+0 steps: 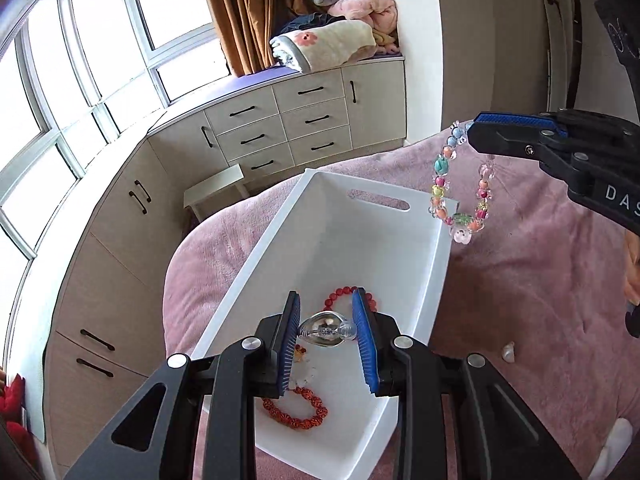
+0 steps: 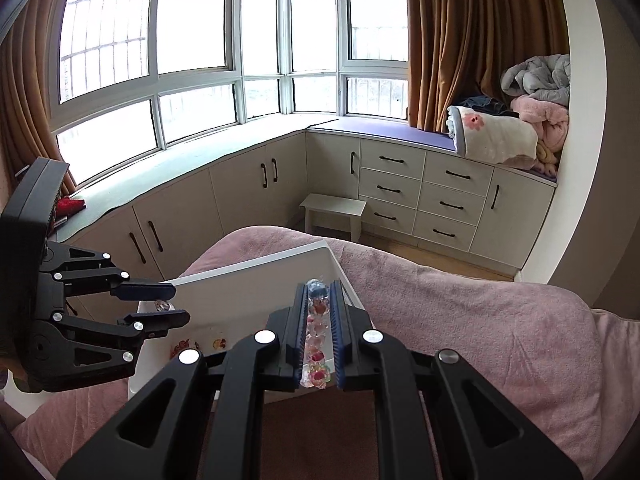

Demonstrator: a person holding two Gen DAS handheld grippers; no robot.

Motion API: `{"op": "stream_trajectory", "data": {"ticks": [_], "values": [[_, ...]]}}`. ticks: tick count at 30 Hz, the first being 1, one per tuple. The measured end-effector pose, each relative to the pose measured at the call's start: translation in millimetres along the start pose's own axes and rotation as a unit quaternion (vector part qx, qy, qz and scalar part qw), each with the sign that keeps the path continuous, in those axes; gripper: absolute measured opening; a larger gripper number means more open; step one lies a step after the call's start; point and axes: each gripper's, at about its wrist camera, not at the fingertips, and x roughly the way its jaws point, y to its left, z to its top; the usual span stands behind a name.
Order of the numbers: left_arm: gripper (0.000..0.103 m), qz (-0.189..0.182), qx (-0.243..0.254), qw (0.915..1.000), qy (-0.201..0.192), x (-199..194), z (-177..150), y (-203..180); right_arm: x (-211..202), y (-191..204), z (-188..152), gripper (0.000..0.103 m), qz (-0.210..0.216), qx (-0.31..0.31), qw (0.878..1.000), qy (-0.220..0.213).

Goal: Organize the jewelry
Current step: 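Carry the silver ring and pastel bracelet over the white box and open both tools, then withdraw the left tool toward the spiky silver ring while the right tool moves to the second silver shell ring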

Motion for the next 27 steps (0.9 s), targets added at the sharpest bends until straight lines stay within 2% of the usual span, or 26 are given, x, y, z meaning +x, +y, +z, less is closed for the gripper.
{"op": "stream_trajectory", "data": {"ticks": [6,10,14,17,19,20,21,23,25,27], "values": [[0.032,0.035,-0.024,0.9984,0.037,49.0,2.2,22.3,62.2,6.9,12.1,0.012,0.001,0.035,0.999,0.034],[0.032,0.037,-0.059,0.9962,0.052,72.1,-7.0,34.3,91.3,10.0,2.7,0.012,-0.002,0.053,0.997,0.056],[0.033,0.04,-0.06,0.995,0.069,88.5,-19.6,32.2,109.7,12.3,-9.2,0.014,-0.012,0.05,0.996,0.075],[0.045,0.051,-0.076,0.9932,0.072,92.8,-25.8,34.3,114.1,6.8,-13.5,0.016,-0.013,0.058,0.995,0.082],[0.048,0.05,-0.091,0.992,0.072,91.0,-29.3,36.1,108.5,2.7,-15.3,0.035,-0.012,0.069,0.995,0.073],[0.05,0.05,-0.096,0.9919,0.067,88.3,-30.2,36.2,103.3,1.5,-15.9,0.056,-0.015,0.07,0.995,0.064],[0.055,0.052,-0.097,0.9921,0.059,83.8,-31.0,35.3,96.1,0.0,-15.9,0.063,-0.015,0.068,0.996,0.051],[0.059,0.059,-0.089,0.9935,0.038,71.7,-31.9,32.9,80.0,-2.9,-14.9,0.064,-0.009,0.061,0.998,0.029],[0.072,0.069,-0.077,0.9946,0.016,57.1,-30.6,26.6,62.4,-6.5,-13.4,0.073,-0.006,0.06,0.998,0.006],[0.078,0.076,-0.069,0.9947,-0.006,40.3,-28.6,20.6,42.0,-13.2,-12.1,0.081,-0.01,0.058,0.998,-0.017]]}}
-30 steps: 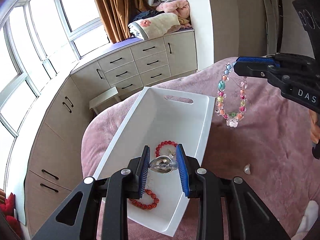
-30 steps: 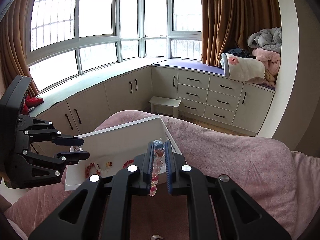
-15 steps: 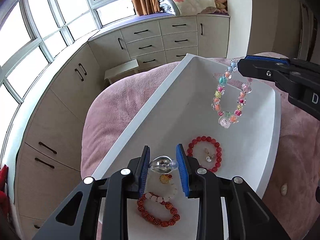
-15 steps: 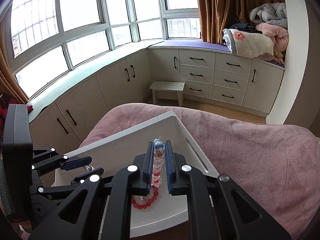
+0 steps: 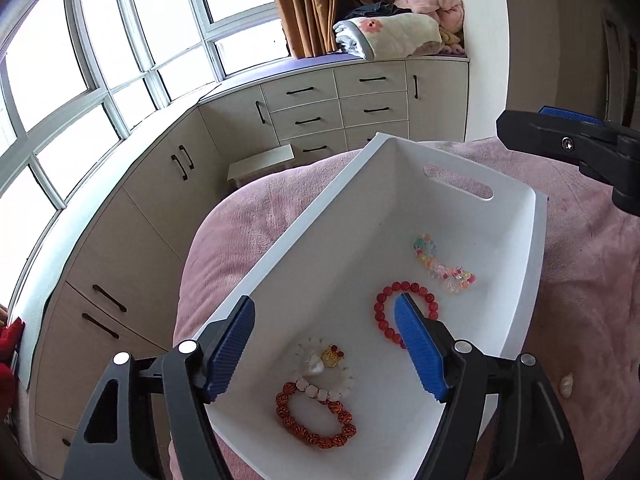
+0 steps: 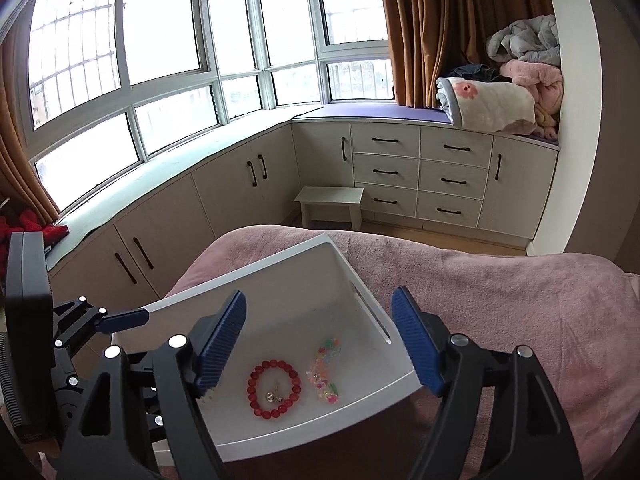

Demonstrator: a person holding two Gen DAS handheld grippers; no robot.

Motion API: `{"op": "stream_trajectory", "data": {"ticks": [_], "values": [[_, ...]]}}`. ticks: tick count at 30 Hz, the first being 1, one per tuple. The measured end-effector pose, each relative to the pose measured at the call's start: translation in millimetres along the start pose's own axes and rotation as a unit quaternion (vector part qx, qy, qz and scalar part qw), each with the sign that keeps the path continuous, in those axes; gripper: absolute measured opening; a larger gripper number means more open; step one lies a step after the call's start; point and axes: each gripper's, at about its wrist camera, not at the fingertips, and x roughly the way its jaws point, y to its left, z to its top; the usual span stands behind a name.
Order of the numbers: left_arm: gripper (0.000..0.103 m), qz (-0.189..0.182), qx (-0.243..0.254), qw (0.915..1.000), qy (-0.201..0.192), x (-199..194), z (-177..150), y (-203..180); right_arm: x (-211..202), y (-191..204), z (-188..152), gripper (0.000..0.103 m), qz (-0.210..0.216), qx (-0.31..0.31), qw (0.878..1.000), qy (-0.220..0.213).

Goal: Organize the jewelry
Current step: 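Withdraw the left tool toward the spiky silver ring while the right tool moves to the second silver shell ring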

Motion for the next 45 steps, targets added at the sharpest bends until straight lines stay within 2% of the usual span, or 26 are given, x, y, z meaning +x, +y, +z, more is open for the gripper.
{"op": "stream_trajectory", "data": {"ticks": [5,9,15,19,22,28,30,32,36,41,45], "values": [[0.08,-0.019,0.036,0.9988,-0.028,-45.9,0.5,-18.5,-45.1,-15.5,4.0,0.085,-0.013,-0.015,0.999,-0.033],[0.09,-0.03,0.079,0.9948,-0.057,-89.8,-15.0,-40.1,-74.9,-27.0,-1.7,0.088,-0.018,-0.03,0.999,-0.041],[0.092,-0.072,0.117,0.9891,-0.053,-134.4,-54.8,-75.3,-106.3,-35.6,-30.6,0.092,-0.021,-0.058,0.997,-0.035],[0.093,-0.127,0.114,0.9841,-0.049,-155.8,-81.6,-97.5,-117.3,-40.0,-60.9,0.092,-0.012,-0.063,0.998,-0.021],[0.093,-0.175,0.131,0.9747,-0.046,-163.3,-101.7,-119.1,-119.8,-40.9,-87.6,0.092,-0.004,-0.073,0.997,-0.006],[0.093,-0.259,0.174,0.9492,-0.039,-159.1,-142.4,-167.4,-112.3,-38.2,-145.5,0.088,0.015,-0.098,0.995,0.025],[0.093,-0.273,0.191,0.9421,-0.038,-151.9,-155.4,-182.3,-104.3,-37.8,-161.0,0.084,0.014,-0.108,0.993,0.042],[0.093,-0.287,0.201,0.9365,-0.02,-139.3,-165.7,-194.3,-94.9,-38.7,-175.2,0.08,0.017,-0.113,0.992,0.062],[0.093,-0.293,0.226,0.9289,0.003,-121.2,-182.0,-212.3,-79.6,-41.8,-196.5,0.076,0.024,-0.117,0.989,0.092],[0.092,-0.274,0.25,0.9283,0.016,-107.4,-195.7,-223.5,-60.7,-45.0,-214.7,0.073,0.022,-0.116,0.986,0.114],[0.077,-0.265,0.267,0.9258,0.036,-92.9,-203.5,-226.6,-48.0,-44.9,-224.5,0.065,0.021,-0.116,0.985,0.125]]}}
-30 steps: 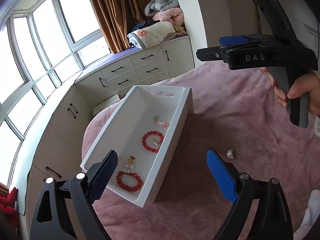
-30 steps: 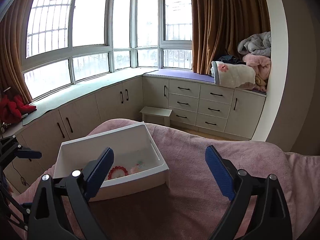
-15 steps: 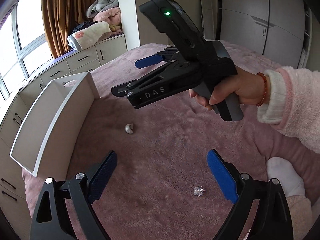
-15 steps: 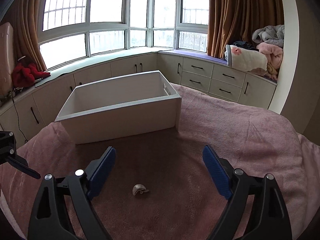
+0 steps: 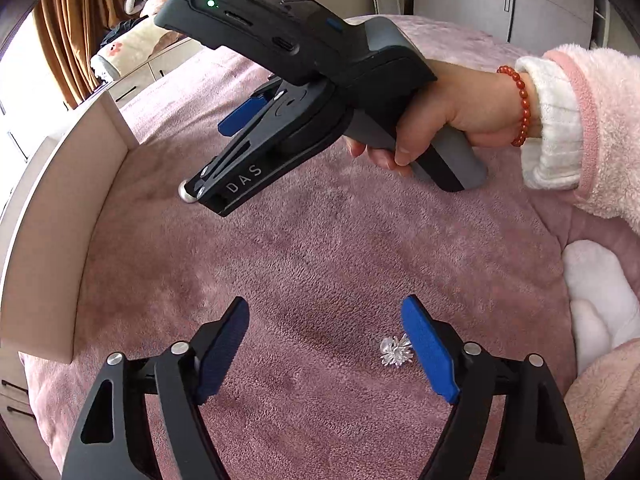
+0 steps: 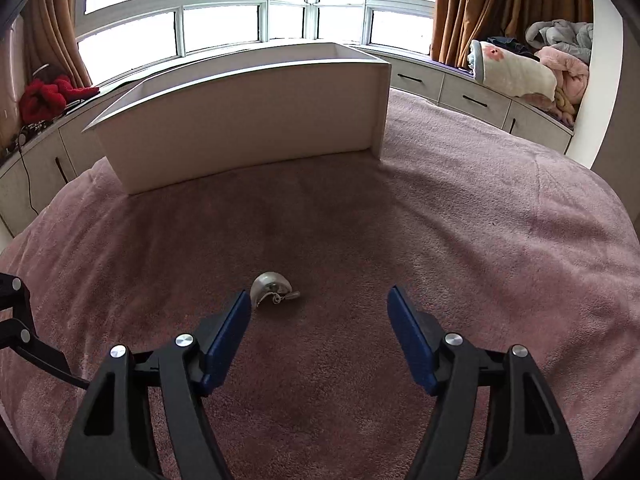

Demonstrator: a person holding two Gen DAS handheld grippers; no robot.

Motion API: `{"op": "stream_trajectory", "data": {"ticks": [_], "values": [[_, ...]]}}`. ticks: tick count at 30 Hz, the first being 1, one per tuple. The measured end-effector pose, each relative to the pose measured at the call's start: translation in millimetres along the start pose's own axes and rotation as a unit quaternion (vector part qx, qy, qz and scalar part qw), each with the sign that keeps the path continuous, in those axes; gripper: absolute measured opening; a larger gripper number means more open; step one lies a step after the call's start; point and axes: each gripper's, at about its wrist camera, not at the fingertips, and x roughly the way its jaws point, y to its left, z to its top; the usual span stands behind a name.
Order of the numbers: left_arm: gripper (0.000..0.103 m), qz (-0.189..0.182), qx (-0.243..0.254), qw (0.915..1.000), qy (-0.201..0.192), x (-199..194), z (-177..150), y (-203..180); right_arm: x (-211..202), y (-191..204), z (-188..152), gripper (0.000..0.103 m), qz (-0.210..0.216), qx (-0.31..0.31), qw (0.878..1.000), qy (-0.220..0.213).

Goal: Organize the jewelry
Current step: 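Withdraw the left tool toward the spiky silver ring while the right tool moves to the second silver shell ring, then grasp the spiky silver flower ring with the left tool while the right tool grasps the silver shell ring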

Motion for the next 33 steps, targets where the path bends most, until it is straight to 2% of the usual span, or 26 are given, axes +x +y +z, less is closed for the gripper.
{"op": "stream_trajectory", "data": {"ticks": [5,8,9,10,11,17,23,31,33], "values": [[0.072,-0.006,-0.009,0.9999,0.005,7.1,-9.2,6.7,10.4,6.4,-2.8,0.065,0.004,-0.006,1.0,0.007],[0.058,0.003,-0.011,0.9999,0.011,9.7,-11.8,10.4,15.8,6.4,0.2,0.062,0.005,-0.004,1.0,0.013],[0.051,0.007,-0.011,0.9998,0.013,10.7,-13.5,11.5,16.9,6.2,1.2,0.055,0.006,-0.004,1.0,0.014],[0.049,0.007,-0.013,0.9998,0.016,11.5,-15.4,13.2,18.1,5.9,2.3,0.051,0.006,-0.003,1.0,0.015],[0.048,0.004,-0.016,0.9997,0.017,12.4,-17.0,15.7,19.5,5.1,3.0,0.044,0.007,0.0,1.0,0.017],[0.045,0.004,-0.015,0.9997,0.017,11.4,-22.0,14.2,25.3,-7.1,4.3,0.023,0.009,0.037,0.999,0.025],[0.036,0.005,-0.021,0.9996,0.02,10.2,-23.0,18.4,24.6,-9.3,4.2,0.023,0.008,0.043,0.999,0.026],[0.013,0.018,-0.026,0.9992,0.024,7.8,-21.2,19.0,14.4,-10.6,4.5,0.022,0.006,0.046,0.999,0.015],[0.01,0.017,-0.028,0.9991,0.025,10.0,-18.8,22.1,10.1,-12.2,4.5,0.022,0.008,0.048,0.999,0.013]]}}
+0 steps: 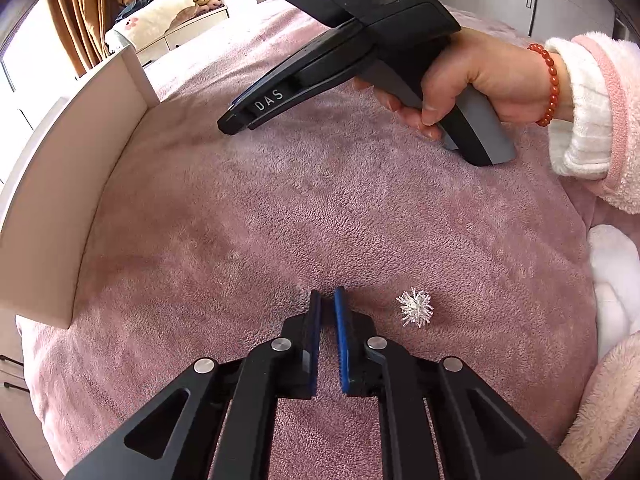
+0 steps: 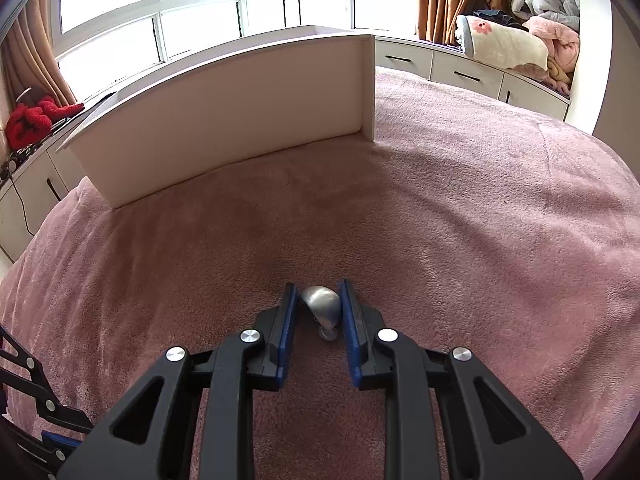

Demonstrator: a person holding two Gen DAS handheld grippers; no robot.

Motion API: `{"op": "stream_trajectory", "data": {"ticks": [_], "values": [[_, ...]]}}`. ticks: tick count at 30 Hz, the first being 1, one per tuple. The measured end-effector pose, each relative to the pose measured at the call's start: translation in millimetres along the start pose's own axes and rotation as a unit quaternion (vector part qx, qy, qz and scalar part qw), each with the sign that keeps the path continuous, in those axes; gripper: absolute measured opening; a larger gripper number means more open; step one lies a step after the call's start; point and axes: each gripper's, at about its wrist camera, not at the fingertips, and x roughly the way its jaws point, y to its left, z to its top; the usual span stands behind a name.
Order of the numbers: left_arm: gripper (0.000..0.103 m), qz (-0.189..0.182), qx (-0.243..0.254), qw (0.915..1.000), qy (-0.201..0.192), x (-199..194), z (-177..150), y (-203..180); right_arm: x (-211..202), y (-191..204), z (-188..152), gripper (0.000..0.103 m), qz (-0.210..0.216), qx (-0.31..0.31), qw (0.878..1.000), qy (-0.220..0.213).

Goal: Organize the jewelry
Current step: 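Grasp the spiky silver flower ring with the left tool while the right tool grasps the silver shell ring, then carry both silver rings over the white box and open both tools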

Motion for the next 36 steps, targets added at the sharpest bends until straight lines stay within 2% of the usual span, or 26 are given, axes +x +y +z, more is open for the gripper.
{"op": "stream_trajectory", "data": {"ticks": [3,8,9,10,13,16,19,21,23,24,25,36], "values": [[0.006,0.003,0.005,1.0,-0.001,-2.3,0.1,-3.7,-7.7,-1.0,-1.1,0.023,-0.002,-0.005,1.0,-0.003],[0.009,-0.008,-0.001,0.9999,-0.014,-12.6,-2.2,-7.4,-17.7,-4.8,-1.3,0.022,-0.008,-0.005,1.0,-0.006],[0.019,-0.011,-0.002,0.9997,-0.021,-17.7,-3.6,-9.4,-18.3,-5.7,-1.4,0.022,-0.009,-0.005,1.0,-0.006],[0.034,-0.02,0.001,0.9994,-0.029,-22.5,-4.3,-12.4,-18.3,-6.8,-1.9,0.022,-0.009,-0.005,1.0,-0.005],[0.048,-0.05,0.019,0.9976,-0.043,-33.6,-7.0,-24.5,-17.6,-8.1,-4.3,0.022,-0.011,-0.004,1.0,-0.002],[0.053,-0.074,0.03,0.9958,-0.045,-36.3,-8.9,-33.1,-15.0,-9.0,-7.2,0.022,-0.009,0.0,1.0,0.001],[0.054,-0.093,0.036,0.9945,-0.033,-32.7,-11.1,-37.6,-11.9,-8.8,-10.0,0.022,-0.008,0.002,1.0,0.004],[0.053,-0.083,0.055,0.9949,-0.018,-26.9,-14.3,-44.2,-9.9,-8.5,-11.1,0.022,-0.008,0.003,1.0,0.005],[0.039,-0.087,0.063,0.9942,-0.007,-21.2,-16.1,-46.4,-8.4,-9.1,-11.3,0.022,-0.007,0.005,1.0,0.005],[0.027,-0.088,0.063,0.9941,-0.005,-20.1,-16.7,-46.1,-7.7,-9.5,-11.3,0.022,-0.006,0.006,1.0,0.006],[0.025,-0.09,0.059,0.9941,-0.007,-20.3,-16.9,-44.7,-7.2,-9.7,-11.4,0.022,-0.005,0.006,1.0,0.006],[0.025,-0.085,0.04,0.9953,-0.025,-25.8,-17.2,-32.8,-4.1,-9.8,-9.6,0.022,-0.005,0.007,1.0,0.012]]}}
